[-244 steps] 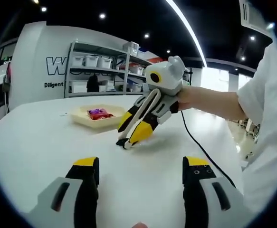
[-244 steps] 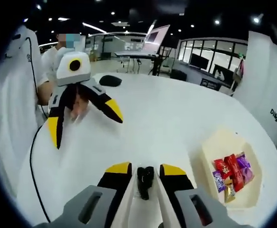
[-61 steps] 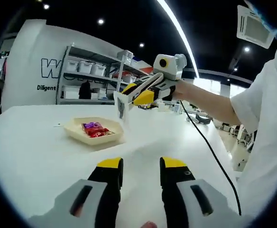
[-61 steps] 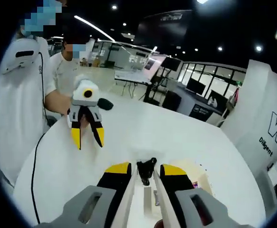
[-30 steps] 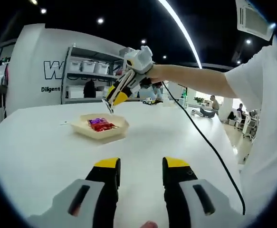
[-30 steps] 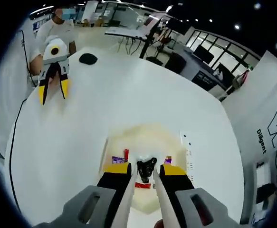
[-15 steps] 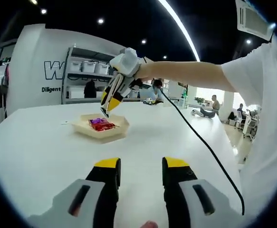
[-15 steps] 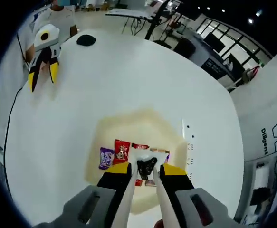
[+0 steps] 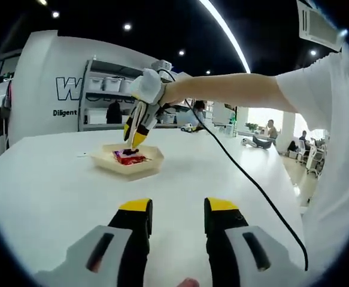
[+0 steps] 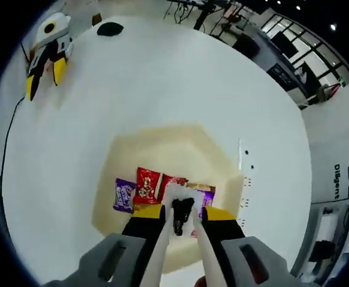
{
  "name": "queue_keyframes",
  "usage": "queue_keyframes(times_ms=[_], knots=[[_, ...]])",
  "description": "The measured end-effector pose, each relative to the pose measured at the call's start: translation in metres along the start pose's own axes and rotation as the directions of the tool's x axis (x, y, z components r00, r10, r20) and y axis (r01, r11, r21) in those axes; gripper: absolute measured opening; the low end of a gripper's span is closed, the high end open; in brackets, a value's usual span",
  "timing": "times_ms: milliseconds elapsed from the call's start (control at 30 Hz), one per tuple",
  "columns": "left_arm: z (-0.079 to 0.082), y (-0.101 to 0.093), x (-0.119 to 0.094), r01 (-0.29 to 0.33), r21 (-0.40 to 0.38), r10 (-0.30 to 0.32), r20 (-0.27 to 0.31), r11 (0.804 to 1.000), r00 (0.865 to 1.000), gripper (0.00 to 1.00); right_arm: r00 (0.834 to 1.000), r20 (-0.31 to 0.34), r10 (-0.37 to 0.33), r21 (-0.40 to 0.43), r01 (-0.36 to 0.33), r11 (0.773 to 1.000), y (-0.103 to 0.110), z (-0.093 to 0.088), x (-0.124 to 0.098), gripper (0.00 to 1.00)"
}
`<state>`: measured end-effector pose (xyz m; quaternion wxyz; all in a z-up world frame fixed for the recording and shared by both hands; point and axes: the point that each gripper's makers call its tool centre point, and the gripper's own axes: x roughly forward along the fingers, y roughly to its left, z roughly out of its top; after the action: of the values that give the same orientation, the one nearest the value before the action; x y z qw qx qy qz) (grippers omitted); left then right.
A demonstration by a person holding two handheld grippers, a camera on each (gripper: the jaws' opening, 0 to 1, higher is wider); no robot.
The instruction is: Place the target food into the container with the food tongs after gripping and lifting it, then release it inside without dropping or visibly crushing the food.
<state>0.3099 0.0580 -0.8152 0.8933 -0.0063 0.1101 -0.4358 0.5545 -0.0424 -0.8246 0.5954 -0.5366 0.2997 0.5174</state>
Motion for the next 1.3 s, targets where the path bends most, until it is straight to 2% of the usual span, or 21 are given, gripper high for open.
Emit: queue_keyframes(times_ms=[267,333,400,600,767,867,967,1000,1067,1300], knots=[[0.0,0.001,0.0,0.001,-0.001,-0.001,-0.001,1.0,1.0,0.34,1.0,-0.009,0.009,-0.001,-0.009,1.0,0.002,-0.001,0.003,0.18],[-0.001,0.001,0.0,0.002,-0.002,-0.002,-0.002,1.0,1.0,0.34,1.0,0.012,0.015,0.016,-0.015,1.0,0.003,0.001,0.002,0.18],[-0.001,0.001,0.001,0.003,-0.001,-0.003,-0.004,1.0,1.0,0.34,1.0,-0.015,0.017,-0.001,-0.017,1.0,0.004,-0.005,0.003,0.18],[-0.001,0.001,0.001,0.002,0.001,-0.002,-0.003,1.0,1.0,0.34,1.0,-0.006,0.017,0.05,-0.017,0.999,0.001,-0.01,0.004,0.19],[-0.001,0.001,0.0,0.003,0.002,-0.003,-0.002,1.0,1.0,0.34,0.999,0.013,0.048,0.104,-0.049,0.993,0.004,-0.012,0.008,0.19],[0.0,0.001,0.0,0.002,0.003,-0.002,-0.003,1.0,1.0,0.34,0.998,0.025,0.059,0.069,-0.061,0.996,0.005,-0.012,0.007,0.18],[0.0,0.001,0.0,0.0,0.004,0.0,-0.003,1.0,1.0,0.33,0.997,0.017,0.081,-0.023,-0.081,0.996,0.009,-0.01,0.008,0.16],[0.0,0.002,0.0,-0.001,0.005,0.001,-0.003,1.0,1.0,0.33,0.998,0.005,0.063,-0.03,-0.063,0.998,0.006,-0.012,0.008,0.16],[0.0,0.002,0.0,-0.001,0.004,0.001,-0.003,1.0,1.0,0.33,0.997,0.005,0.074,-0.057,-0.074,0.996,0.007,-0.01,0.009,0.16],[-0.001,0.002,0.0,-0.003,0.005,0.003,-0.005,1.0,1.0,0.33,0.998,0.001,0.067,-0.069,-0.067,0.995,0.006,-0.004,0.008,0.16]])
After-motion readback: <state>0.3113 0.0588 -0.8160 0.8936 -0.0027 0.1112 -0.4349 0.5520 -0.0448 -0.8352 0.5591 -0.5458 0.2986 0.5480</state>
